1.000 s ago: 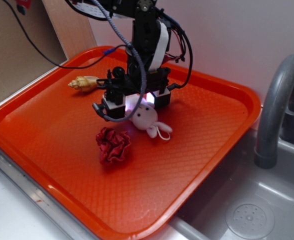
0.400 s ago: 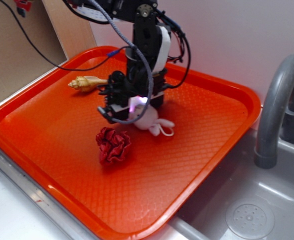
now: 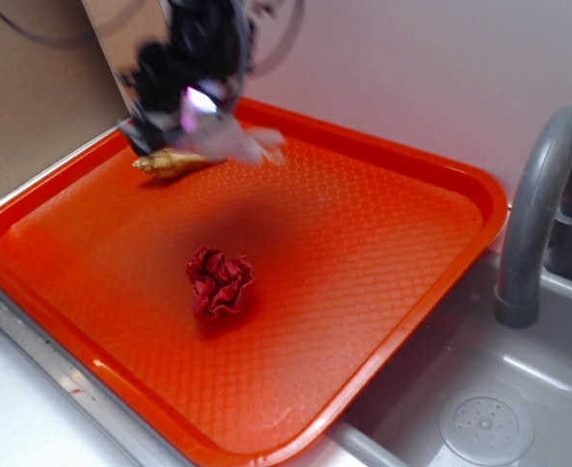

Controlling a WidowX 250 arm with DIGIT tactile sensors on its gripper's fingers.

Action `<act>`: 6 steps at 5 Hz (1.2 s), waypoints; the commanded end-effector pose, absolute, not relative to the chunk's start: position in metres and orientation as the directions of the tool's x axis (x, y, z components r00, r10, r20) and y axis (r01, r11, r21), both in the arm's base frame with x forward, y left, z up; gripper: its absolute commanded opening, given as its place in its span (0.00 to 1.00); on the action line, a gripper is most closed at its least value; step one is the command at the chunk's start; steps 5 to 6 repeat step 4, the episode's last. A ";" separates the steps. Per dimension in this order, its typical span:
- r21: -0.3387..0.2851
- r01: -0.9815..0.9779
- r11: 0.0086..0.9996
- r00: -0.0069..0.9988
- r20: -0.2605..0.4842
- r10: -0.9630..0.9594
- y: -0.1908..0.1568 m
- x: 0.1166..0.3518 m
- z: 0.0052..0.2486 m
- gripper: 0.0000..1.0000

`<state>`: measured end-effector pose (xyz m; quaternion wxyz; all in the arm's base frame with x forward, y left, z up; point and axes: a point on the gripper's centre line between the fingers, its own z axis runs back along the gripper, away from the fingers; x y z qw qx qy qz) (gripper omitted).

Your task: Grab the pink bunny.

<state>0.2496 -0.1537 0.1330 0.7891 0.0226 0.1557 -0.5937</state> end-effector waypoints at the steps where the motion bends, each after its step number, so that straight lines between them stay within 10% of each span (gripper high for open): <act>1: -0.193 0.700 0.688 0.681 -0.113 -0.724 -0.114 0.177 0.221 0.00; 3: -0.084 0.301 0.950 0.953 -0.001 -0.302 -0.133 0.168 0.244 0.00; 6: -0.068 0.054 0.996 0.997 -0.045 -0.057 -0.147 0.181 0.235 0.00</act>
